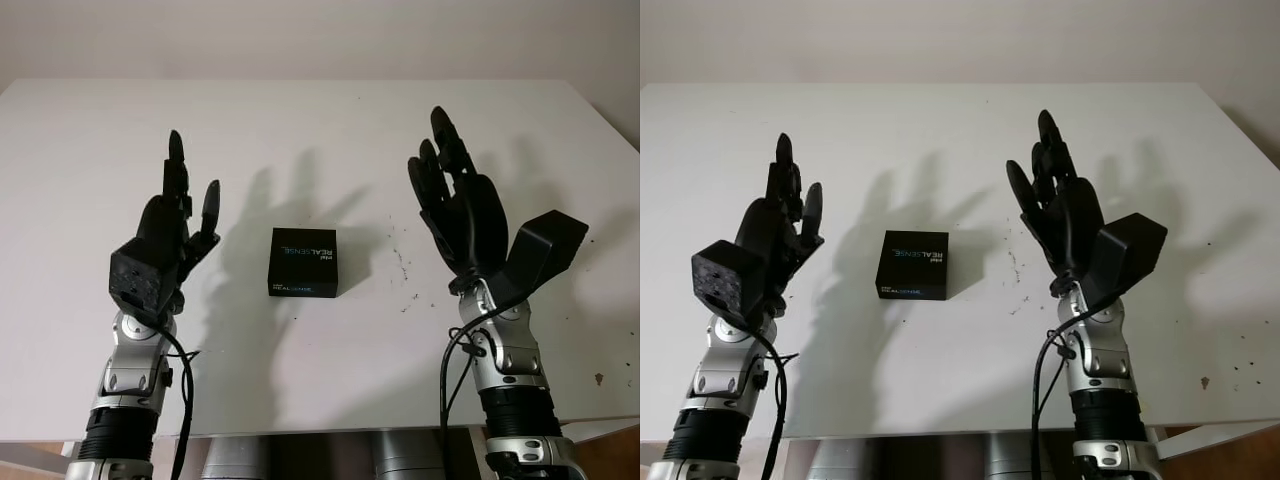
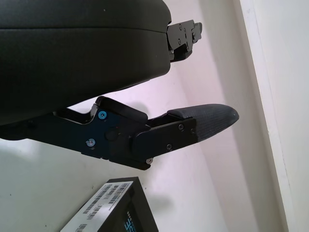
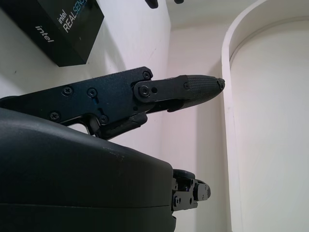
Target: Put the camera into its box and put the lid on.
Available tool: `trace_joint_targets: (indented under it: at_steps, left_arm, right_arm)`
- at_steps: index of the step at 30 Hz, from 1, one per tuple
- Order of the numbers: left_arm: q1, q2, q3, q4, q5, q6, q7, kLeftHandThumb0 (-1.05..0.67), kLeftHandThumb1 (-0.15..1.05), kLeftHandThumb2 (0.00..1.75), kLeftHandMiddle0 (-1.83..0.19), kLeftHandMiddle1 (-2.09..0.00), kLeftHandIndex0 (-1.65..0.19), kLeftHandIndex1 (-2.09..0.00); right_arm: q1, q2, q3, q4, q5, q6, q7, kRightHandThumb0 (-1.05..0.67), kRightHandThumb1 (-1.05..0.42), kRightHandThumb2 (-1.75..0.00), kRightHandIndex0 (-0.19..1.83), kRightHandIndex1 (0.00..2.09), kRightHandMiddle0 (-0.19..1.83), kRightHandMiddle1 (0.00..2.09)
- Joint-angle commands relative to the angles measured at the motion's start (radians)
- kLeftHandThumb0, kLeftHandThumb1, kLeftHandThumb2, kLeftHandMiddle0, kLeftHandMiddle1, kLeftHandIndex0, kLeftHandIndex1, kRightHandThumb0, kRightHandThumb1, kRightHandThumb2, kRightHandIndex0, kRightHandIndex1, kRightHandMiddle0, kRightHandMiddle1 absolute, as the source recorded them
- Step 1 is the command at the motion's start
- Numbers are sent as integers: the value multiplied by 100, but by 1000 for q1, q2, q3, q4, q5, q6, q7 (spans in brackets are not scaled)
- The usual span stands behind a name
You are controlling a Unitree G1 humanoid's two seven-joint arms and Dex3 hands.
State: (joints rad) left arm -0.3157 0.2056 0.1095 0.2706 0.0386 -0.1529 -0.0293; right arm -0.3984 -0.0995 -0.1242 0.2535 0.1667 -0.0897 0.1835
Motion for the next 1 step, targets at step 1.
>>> trace_joint_targets:
  at_steps: [1]
  left_arm:
    - [-3, -11, -11, 17, 7, -11, 6, -66, 105, 68, 19, 0, 19, 0]
  right_arm:
    - [-14, -7, -2, 9, 0, -20, 8, -68, -105, -24, -8, 4, -1, 4]
